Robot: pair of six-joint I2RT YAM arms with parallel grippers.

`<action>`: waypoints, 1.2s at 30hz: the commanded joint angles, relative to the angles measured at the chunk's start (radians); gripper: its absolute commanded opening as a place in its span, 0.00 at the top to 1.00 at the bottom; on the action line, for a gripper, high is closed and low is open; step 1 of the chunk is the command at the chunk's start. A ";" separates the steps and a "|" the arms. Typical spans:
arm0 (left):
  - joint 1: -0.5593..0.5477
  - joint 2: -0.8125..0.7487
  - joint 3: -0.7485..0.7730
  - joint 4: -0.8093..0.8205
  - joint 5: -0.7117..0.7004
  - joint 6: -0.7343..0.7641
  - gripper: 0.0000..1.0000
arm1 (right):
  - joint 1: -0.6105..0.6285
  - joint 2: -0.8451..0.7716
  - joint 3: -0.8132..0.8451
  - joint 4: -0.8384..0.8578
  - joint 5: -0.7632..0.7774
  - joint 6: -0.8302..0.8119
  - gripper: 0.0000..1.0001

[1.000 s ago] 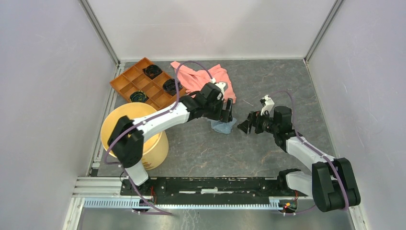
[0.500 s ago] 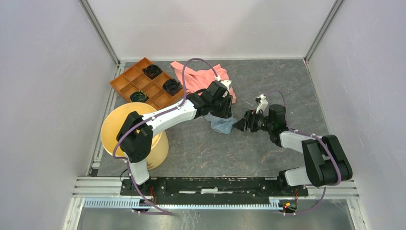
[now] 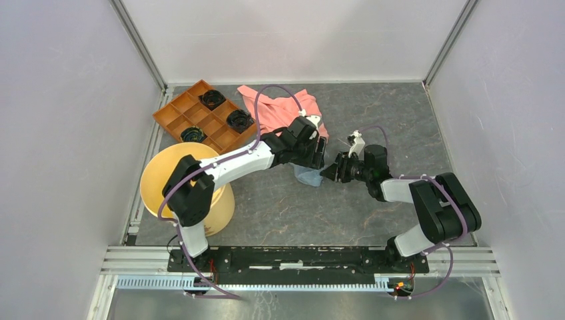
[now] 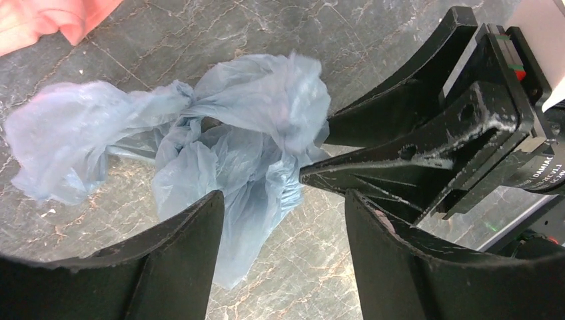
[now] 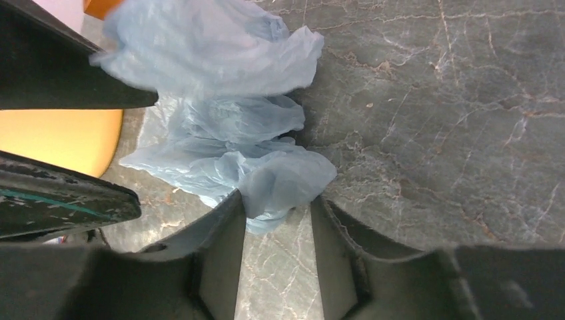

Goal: Put the trash bags into the trash bin

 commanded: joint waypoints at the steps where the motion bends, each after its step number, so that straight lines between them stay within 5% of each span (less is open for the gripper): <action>1: -0.004 -0.031 0.029 0.021 -0.084 0.018 0.25 | 0.008 0.025 0.038 0.074 0.028 -0.011 0.66; 5: 0.027 -0.101 -0.005 0.025 -0.121 0.005 0.09 | 0.008 -0.014 0.005 0.051 0.024 -0.032 0.99; 12: 0.228 -0.201 -0.157 0.127 0.128 -0.045 0.00 | 0.009 -0.089 -0.063 -0.035 -0.016 -0.139 1.00; 20: 0.249 -0.144 -0.202 0.125 0.181 -0.060 0.02 | 0.007 -0.207 -0.119 -0.132 -0.001 -0.183 1.00; 21: 0.249 -0.137 -0.215 0.129 0.182 -0.061 0.05 | 0.007 -0.224 -0.119 -0.156 0.019 -0.194 0.96; 29: 0.246 -0.096 -0.279 0.194 0.229 -0.079 0.26 | 0.011 -0.307 0.032 -0.435 0.272 -0.255 0.19; 36: 0.223 -0.101 -0.306 0.227 0.224 -0.066 0.59 | 0.073 -0.159 0.250 -0.470 0.414 -0.229 0.18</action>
